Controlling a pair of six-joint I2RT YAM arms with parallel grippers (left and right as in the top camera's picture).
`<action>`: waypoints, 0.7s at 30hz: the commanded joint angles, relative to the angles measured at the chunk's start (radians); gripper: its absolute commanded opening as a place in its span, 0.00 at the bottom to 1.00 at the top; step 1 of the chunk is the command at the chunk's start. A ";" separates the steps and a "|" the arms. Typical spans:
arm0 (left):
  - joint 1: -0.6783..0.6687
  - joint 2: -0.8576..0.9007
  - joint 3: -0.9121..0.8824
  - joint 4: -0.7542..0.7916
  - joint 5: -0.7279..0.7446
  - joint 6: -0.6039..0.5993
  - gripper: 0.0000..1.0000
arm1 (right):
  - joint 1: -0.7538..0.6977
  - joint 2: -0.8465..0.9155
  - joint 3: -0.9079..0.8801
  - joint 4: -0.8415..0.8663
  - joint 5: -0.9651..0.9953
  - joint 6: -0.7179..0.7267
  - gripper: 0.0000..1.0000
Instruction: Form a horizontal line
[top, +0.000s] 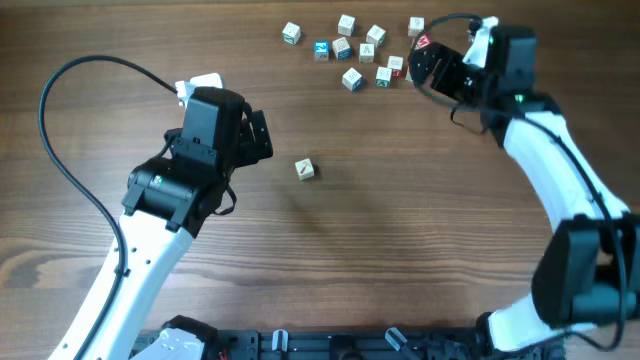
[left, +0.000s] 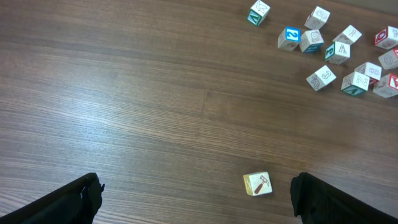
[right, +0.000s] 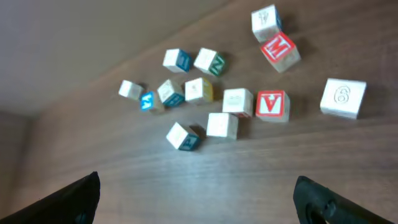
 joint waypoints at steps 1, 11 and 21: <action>0.004 -0.010 0.002 0.003 -0.006 0.008 1.00 | 0.012 0.117 0.143 -0.046 0.019 -0.075 1.00; 0.004 -0.008 0.002 0.006 -0.006 0.008 1.00 | 0.213 0.410 0.202 0.135 0.376 -0.018 0.97; 0.004 -0.005 0.002 0.006 -0.006 0.008 1.00 | 0.221 0.532 0.202 0.275 0.393 0.121 0.77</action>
